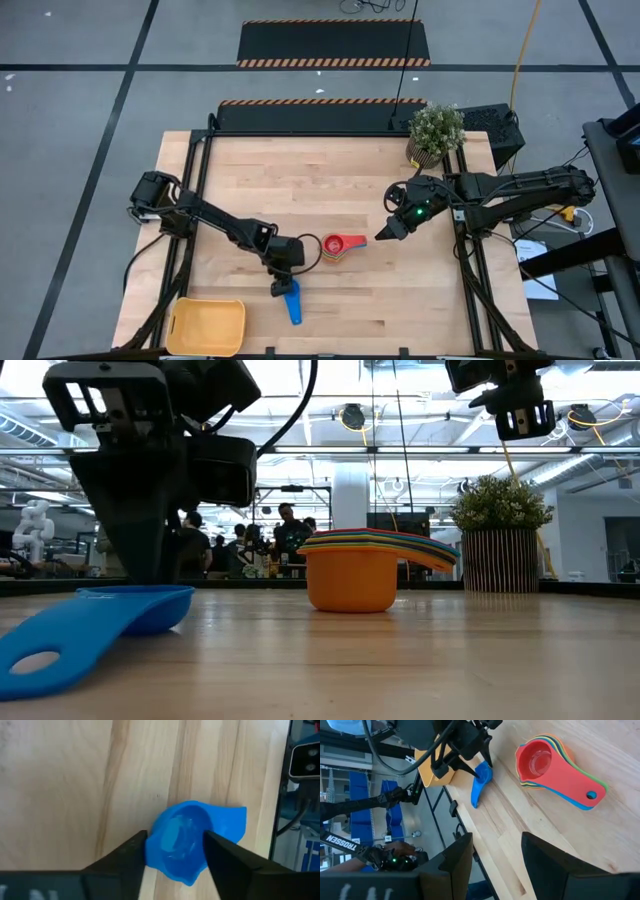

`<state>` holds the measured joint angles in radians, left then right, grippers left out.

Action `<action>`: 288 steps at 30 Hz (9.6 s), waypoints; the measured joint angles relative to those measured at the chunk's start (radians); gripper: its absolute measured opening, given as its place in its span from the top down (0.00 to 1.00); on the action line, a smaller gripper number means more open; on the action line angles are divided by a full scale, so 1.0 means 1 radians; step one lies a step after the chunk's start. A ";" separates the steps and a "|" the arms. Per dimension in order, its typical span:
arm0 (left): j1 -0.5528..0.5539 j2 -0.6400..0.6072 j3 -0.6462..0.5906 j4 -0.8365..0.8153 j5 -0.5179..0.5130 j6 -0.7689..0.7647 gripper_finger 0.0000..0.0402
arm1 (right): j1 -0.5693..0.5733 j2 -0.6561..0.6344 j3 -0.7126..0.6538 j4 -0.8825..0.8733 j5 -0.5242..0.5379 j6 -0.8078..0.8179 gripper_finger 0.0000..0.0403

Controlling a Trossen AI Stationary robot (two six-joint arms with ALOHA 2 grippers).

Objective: Nest measuring cups in basket
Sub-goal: Stack the blue measuring cup on top of the red measuring cup

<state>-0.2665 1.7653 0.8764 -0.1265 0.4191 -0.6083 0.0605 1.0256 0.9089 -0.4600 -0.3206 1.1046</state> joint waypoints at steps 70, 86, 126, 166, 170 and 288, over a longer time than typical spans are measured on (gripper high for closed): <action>0.099 -0.478 -0.001 -0.001 -0.291 -0.266 0.99 | 0.000 0.000 0.000 0.108 0.001 -0.051 0.60; 0.075 -0.643 0.000 0.239 -0.709 -0.245 0.99 | -0.005 0.000 0.000 0.476 0.084 -0.176 0.60; 0.106 -0.627 0.000 0.653 -0.920 -0.410 0.99 | -0.293 0.000 0.000 0.815 -0.001 0.168 0.53; 0.162 -0.474 0.000 0.789 -0.856 -0.572 0.99 | -0.462 0.020 0.000 0.896 -0.283 0.270 0.56; 0.162 -0.474 0.000 0.789 -0.848 -0.572 0.99 | -0.462 0.020 0.000 0.893 -0.282 0.259 0.64; 0.015 -0.793 0.000 0.381 -0.943 -0.292 0.57 | 0.132 0.024 -0.476 1.119 0.298 0.365 1.00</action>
<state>-0.2512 0.9726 0.8764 0.2543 -0.5243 -0.9005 0.1921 1.0496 0.4325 0.6593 -0.0227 1.4698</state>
